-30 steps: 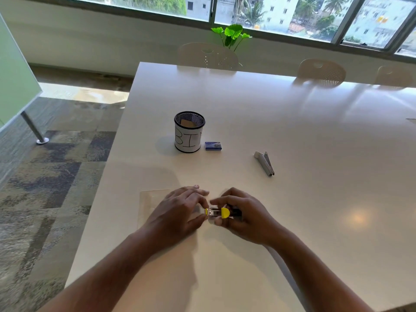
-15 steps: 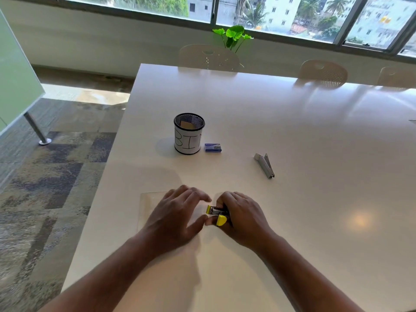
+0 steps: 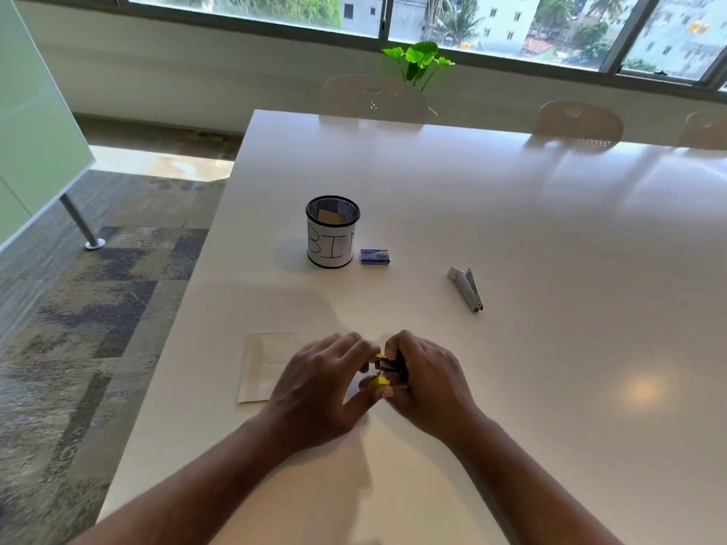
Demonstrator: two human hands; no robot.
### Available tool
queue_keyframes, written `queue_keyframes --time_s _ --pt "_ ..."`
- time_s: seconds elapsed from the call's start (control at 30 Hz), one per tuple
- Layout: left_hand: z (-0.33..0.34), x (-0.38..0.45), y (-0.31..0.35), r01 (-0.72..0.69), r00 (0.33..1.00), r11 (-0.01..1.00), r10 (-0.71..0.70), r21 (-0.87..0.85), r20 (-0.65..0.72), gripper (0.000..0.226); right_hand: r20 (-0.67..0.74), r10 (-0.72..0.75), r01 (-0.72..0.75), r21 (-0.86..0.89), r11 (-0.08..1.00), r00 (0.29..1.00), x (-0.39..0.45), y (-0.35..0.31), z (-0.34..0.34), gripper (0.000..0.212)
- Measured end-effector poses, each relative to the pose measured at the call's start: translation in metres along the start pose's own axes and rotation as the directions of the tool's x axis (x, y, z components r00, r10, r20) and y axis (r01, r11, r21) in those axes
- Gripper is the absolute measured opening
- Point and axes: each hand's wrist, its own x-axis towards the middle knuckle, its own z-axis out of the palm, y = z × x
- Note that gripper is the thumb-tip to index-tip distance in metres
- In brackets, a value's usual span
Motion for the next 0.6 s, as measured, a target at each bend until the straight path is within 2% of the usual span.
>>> queue_keyframes --time_s 0.07,0.13,0.2,0.27,0.43,0.6 --pt "0.0 0.0 -0.002 0.016 1.0 1.0 -0.016 -0.005 -0.009 0.035 0.017 -0.009 0.007 0.128 0.992 1.0 -0.002 0.004 -0.002 0.042" --pt "0.0 0.0 -0.003 0.032 0.999 0.999 -0.032 -0.004 -0.026 0.037 0.028 -0.039 0.029 0.303 0.953 0.999 -0.001 0.01 -0.004 0.035" --pt "0.0 0.0 -0.004 0.042 0.998 0.999 -0.043 -0.033 -0.042 0.036 -0.011 -0.075 0.072 0.46 0.885 0.997 0.001 0.016 -0.005 0.032" --pt "0.0 0.0 -0.006 0.058 0.997 0.994 -0.063 -0.088 -0.047 0.037 -0.065 -0.084 0.106 0.536 0.837 0.994 0.003 0.02 -0.006 0.034" --pt "0.0 0.002 -0.008 0.092 0.993 0.977 -0.105 -0.19 -0.056 0.035 -0.109 -0.075 0.122 0.54 0.833 0.991 0.002 0.027 -0.002 0.036" --pt "0.0 0.003 -0.007 0.104 0.992 0.982 -0.113 -0.161 -0.048 0.032 -0.079 -0.049 0.083 0.52 0.85 0.996 0.0 0.027 -0.001 0.03"
